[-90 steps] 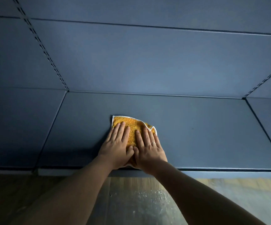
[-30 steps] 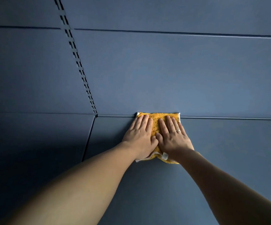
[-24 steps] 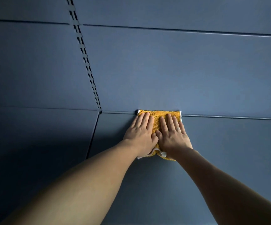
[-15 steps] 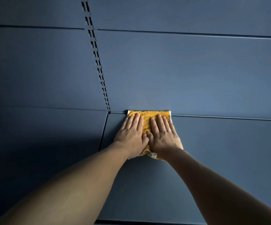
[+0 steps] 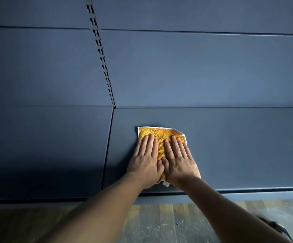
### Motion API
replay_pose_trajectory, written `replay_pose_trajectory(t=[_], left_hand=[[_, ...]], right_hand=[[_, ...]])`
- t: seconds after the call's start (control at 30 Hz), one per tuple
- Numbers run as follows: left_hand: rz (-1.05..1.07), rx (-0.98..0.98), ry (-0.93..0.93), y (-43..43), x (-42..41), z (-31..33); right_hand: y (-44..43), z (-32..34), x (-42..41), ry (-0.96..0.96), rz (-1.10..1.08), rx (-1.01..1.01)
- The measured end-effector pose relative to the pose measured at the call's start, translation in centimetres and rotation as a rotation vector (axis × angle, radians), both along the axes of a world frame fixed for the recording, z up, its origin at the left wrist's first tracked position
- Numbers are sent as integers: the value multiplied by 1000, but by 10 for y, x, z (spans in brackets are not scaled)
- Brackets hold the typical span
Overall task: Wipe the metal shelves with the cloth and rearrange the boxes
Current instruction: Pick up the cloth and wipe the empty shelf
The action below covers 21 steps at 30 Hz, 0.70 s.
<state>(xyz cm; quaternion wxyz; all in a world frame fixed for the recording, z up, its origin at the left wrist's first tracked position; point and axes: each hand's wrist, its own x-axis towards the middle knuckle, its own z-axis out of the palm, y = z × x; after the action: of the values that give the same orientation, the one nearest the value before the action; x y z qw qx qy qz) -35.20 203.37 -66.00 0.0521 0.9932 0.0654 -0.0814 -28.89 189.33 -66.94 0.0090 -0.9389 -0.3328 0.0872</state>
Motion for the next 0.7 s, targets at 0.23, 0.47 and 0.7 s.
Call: replay_pose_trajectory(t=[0.23,0.47,0.7], left_hand=[[-39,-2,-10,-19,-31,4],[-65,-24,16,11,-42,0],[-32,-28,-62,59,-62,-8]], right_hand=[[-23,-11,-35,-148,-19,-8],[7,-9,-54,-140,-103,58],[56,-10,-65,-101,-30,121]])
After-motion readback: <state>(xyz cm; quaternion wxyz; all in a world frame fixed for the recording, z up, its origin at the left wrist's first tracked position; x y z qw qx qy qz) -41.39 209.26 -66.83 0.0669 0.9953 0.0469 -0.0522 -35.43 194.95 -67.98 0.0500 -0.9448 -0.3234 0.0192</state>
